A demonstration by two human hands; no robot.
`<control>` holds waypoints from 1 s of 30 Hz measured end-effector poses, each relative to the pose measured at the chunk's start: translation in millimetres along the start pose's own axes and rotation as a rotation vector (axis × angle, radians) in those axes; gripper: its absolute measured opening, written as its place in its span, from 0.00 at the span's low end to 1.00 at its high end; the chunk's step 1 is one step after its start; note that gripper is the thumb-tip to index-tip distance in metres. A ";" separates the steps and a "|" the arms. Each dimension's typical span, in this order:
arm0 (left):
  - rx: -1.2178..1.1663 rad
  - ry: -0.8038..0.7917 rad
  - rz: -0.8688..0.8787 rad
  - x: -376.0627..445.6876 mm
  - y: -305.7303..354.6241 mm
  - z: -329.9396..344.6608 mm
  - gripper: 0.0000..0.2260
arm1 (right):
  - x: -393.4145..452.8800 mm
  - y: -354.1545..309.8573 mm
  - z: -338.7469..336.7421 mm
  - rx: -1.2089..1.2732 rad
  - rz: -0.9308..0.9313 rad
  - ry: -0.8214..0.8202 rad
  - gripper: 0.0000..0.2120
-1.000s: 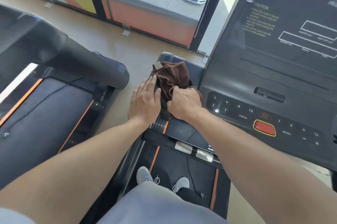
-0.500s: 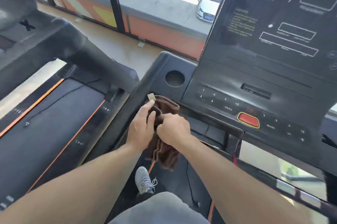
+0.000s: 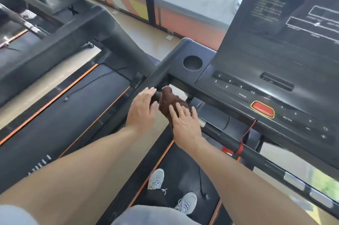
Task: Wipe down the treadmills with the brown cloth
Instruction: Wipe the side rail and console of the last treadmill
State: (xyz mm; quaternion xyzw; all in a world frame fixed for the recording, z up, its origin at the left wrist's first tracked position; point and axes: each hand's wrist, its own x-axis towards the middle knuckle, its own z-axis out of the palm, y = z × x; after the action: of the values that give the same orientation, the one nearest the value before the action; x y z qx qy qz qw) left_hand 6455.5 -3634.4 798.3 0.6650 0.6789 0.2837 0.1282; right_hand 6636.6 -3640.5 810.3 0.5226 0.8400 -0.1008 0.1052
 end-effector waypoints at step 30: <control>0.216 -0.221 -0.367 86.0 -52.4 0.5 0.30 | 107.4 19.1 -17.4 0.474 0.299 -0.274 0.19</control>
State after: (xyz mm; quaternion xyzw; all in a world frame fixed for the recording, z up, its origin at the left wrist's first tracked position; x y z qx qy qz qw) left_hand 6405.2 -3548.1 786.2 0.5671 0.7968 0.1069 0.1791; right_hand 6606.2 -3535.4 795.6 0.6320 0.6849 -0.3468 0.1062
